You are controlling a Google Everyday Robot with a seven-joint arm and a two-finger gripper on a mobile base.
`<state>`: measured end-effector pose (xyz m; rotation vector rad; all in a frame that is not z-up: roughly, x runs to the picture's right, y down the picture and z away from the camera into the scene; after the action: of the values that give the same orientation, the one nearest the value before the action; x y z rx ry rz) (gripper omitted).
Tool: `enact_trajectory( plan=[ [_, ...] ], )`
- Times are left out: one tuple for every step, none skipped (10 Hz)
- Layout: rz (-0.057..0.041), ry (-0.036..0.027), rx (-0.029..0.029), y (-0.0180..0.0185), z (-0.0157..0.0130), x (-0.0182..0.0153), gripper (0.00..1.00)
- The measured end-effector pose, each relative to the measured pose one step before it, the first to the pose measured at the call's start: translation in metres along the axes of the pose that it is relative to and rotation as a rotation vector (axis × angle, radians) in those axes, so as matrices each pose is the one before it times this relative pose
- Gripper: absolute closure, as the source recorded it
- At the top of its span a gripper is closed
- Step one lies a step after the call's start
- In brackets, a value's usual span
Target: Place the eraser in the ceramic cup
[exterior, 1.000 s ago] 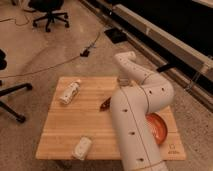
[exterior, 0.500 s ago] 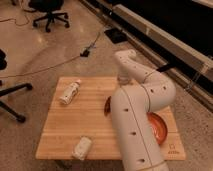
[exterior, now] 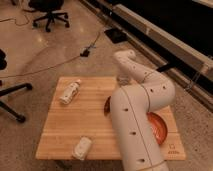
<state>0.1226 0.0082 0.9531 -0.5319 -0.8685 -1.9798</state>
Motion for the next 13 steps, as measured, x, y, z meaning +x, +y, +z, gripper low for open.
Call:
enact_trajectory(
  plan=[
    [-0.00065, -0.00036, -0.00278, 0.00035, -0.00170, -0.00121, 0.28],
    [-0.00107, 0.00291, -0.00680, 0.00123, 0.00360, 0.00084, 0.28],
    [0.00449, 0.00048, -0.00543, 0.00204, 0.00822, 0.00123, 0.28],
    [0.00459, 0.00153, -0.00379, 0.00190, 0.00523, 0.00111, 0.28],
    [0.00660, 0.00305, -0.00587, 0.00256, 0.00403, 0.00091, 0.28],
    [0.00448, 0.00295, -0.00584, 0.00221, 0.00293, 0.00021, 0.28],
    [0.00362, 0.00472, -0.00574, 0.00222, 0.00134, 0.00050, 0.28],
    [0.00544, 0.00418, -0.00533, 0.00270, 0.00186, -0.00033, 0.28],
    [0.00311, 0.00222, -0.00743, 0.00172, 0.00251, 0.00026, 0.28],
    [0.00214, 0.00009, -0.00561, 0.00112, 0.00184, 0.00024, 0.28],
    [0.00244, -0.00120, -0.00634, 0.00187, 0.00179, -0.00041, 0.30],
    [0.00108, -0.00129, -0.00568, 0.00076, 0.00185, -0.00005, 0.37],
    [-0.00186, 0.00003, -0.01385, -0.00015, 0.00119, -0.00057, 0.49]
  ],
)
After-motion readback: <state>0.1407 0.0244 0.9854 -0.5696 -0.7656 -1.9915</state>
